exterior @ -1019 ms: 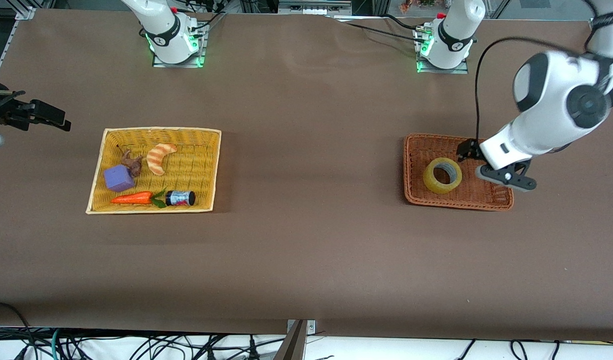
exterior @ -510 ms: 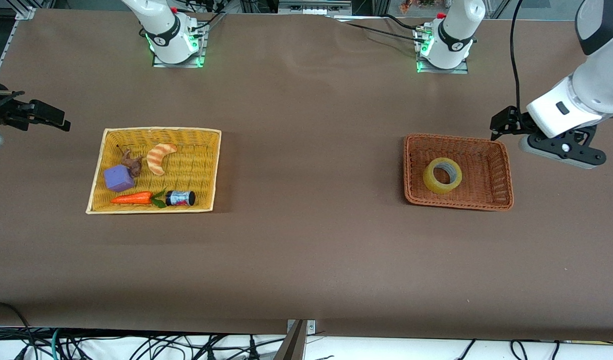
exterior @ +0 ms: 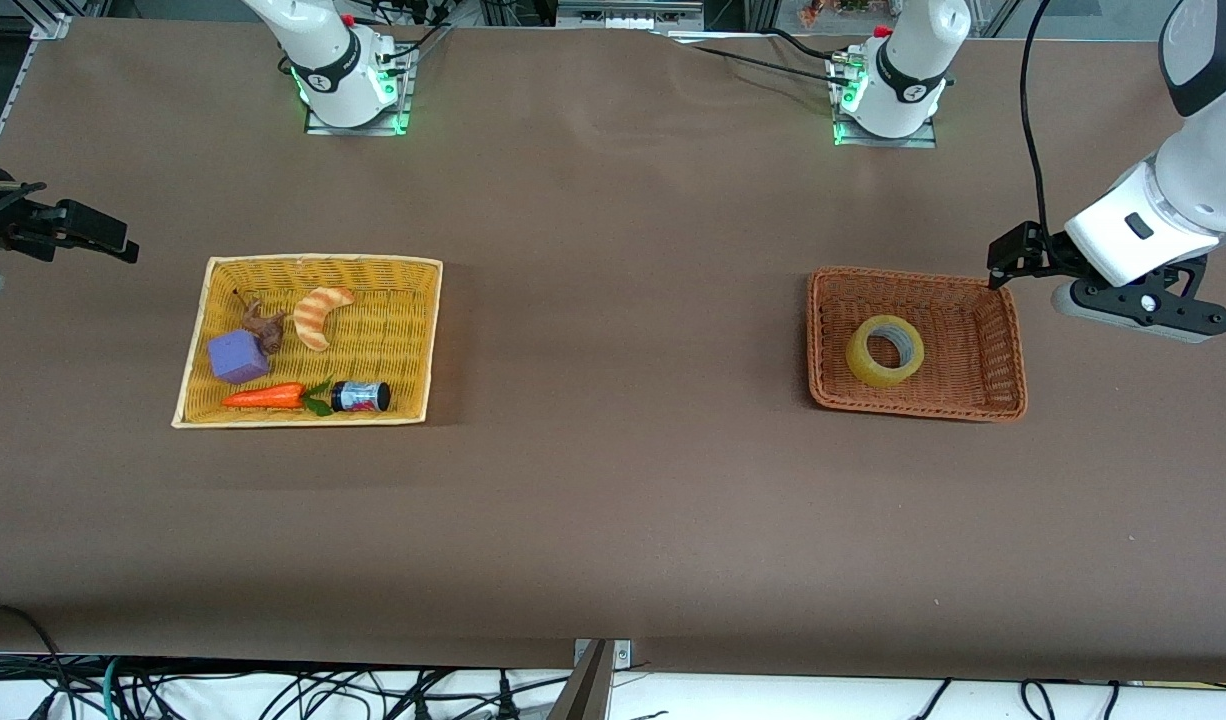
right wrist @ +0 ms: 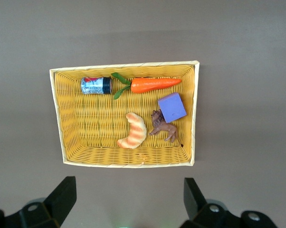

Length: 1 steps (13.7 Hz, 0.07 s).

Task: Transfer tape with both arms
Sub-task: 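Open the left gripper and raise it away from the basket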

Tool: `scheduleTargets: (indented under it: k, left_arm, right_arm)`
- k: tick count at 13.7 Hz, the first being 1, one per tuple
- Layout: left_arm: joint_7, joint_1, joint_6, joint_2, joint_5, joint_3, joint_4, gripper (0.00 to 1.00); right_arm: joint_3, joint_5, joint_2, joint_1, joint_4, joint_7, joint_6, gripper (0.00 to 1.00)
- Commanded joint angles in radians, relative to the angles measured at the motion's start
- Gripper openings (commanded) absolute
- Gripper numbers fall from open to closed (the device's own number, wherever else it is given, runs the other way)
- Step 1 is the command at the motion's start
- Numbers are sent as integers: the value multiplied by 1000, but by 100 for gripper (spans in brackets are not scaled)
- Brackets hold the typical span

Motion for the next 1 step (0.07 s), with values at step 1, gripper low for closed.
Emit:
scheduleTargets:
  k: [1]
  left_arm:
    - [-36, -21, 1, -16, 18, 6, 3, 100]
  right_arm:
    - [3, 5, 6, -7, 21, -15, -12, 100]
